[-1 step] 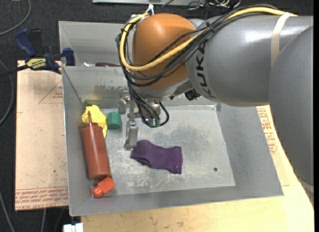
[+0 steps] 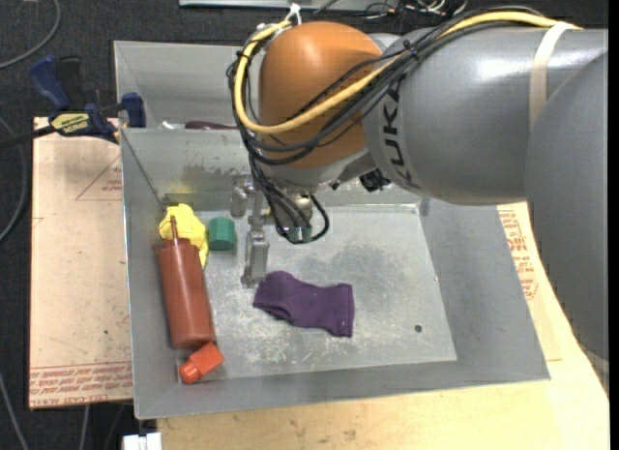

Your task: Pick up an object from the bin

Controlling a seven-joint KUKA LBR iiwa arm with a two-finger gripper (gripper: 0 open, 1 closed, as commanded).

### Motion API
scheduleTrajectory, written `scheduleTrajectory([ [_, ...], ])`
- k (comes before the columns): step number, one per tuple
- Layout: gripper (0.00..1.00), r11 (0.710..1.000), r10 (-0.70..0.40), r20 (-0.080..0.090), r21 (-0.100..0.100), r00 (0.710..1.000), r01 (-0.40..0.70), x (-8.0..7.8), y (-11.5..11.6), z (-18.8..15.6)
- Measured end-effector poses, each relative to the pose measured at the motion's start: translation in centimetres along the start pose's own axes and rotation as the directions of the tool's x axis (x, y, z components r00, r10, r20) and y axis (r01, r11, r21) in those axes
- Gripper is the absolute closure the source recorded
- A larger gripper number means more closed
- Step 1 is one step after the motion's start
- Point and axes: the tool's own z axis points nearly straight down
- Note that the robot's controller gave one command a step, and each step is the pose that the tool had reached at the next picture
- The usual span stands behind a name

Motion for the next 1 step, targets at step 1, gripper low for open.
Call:
scheduleTrajectory([
  [1, 0.00, 0.999, -0.051, 0.007, -0.003, 0.999, 0.051, 0.09, -1.32, 2.93],
])
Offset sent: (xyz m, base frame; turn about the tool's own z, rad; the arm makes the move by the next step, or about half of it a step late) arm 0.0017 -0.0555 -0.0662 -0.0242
